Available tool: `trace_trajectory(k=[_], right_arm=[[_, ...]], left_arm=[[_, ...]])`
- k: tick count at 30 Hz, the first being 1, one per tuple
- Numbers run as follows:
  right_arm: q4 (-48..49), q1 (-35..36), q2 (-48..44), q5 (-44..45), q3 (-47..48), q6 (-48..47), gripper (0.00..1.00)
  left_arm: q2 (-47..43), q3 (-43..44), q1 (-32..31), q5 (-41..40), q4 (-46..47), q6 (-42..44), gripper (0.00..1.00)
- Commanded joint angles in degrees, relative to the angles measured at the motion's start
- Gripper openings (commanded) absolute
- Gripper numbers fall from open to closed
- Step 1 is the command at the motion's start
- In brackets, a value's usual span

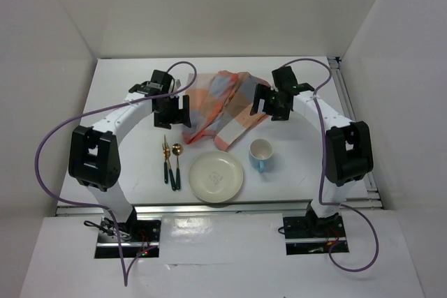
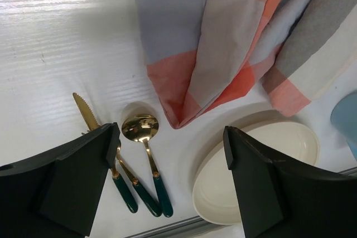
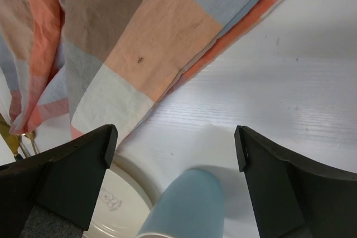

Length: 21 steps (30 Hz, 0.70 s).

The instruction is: Set the dinner table for one person

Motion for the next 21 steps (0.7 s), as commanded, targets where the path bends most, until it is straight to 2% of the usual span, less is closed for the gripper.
trace_trajectory(k=[1, 7, 11, 15, 21], right_arm=[[2.43, -0.30, -2.58, 0.04, -0.73, 0.76, 1.00], [2.43, -0.30, -2.58, -1.80, -0.73, 0.23, 1.00], [2.43, 2.41, -2.58, -0.49, -0.20, -3.02, 1.00], [3.56, 8.72, -2.58, 2.49, 0.94, -7.67, 1.00], [5.33, 16.11, -1.53, 5.93, 3.22, -11.72, 1.00]], left_arm=[[-2.41, 0.47, 0.33, 1.46, 0.68, -0.44, 0.94], [-2.93, -0.58, 0.33, 2.51, 0.68, -1.66, 0.94], [-4.17, -1.64, 0.33, 1.20, 0.15, -4.03, 0.89], [-6.87, -5.57, 0.33, 0.67, 0.14, -9.30, 0.85], [-11.46, -14.03, 0.33, 7.70, 7.71, -16.25, 0.87]])
